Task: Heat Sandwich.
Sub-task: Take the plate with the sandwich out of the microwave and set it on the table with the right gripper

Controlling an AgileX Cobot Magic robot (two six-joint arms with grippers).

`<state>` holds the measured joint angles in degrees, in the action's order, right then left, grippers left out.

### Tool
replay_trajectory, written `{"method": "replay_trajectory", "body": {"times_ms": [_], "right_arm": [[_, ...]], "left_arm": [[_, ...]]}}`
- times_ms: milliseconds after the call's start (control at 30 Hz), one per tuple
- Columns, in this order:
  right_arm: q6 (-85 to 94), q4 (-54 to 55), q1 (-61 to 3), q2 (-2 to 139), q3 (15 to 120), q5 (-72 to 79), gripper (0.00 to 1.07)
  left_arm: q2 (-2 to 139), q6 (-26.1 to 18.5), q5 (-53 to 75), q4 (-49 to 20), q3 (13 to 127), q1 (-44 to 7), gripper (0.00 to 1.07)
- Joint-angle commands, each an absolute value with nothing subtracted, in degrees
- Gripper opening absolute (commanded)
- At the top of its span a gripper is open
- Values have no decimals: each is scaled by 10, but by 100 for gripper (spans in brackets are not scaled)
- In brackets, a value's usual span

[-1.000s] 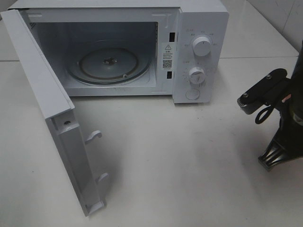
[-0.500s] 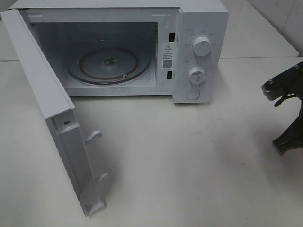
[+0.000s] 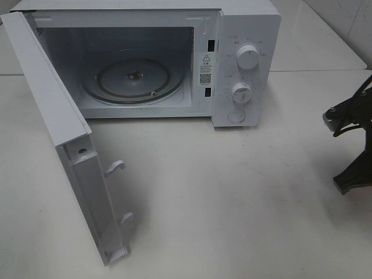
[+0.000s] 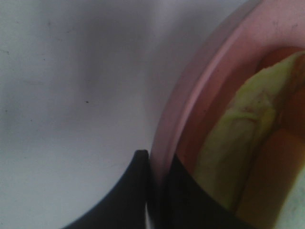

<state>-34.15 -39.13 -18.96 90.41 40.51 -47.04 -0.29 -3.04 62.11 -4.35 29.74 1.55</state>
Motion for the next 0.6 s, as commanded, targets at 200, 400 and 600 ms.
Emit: {"method": "replay_trajectory", "body": {"times_ms": [200, 400, 600], "right_arm": [[-374, -427, -186, 959, 409, -434, 0], [-394, -442, -186, 992, 409, -414, 0], [-415, -458, -186, 1011, 409, -398, 0]], "left_arm": [[-11, -32, 614, -49, 297, 15, 98], [-11, -32, 614, -49, 297, 15, 98], [-11, -32, 614, -49, 297, 15, 98]]}}
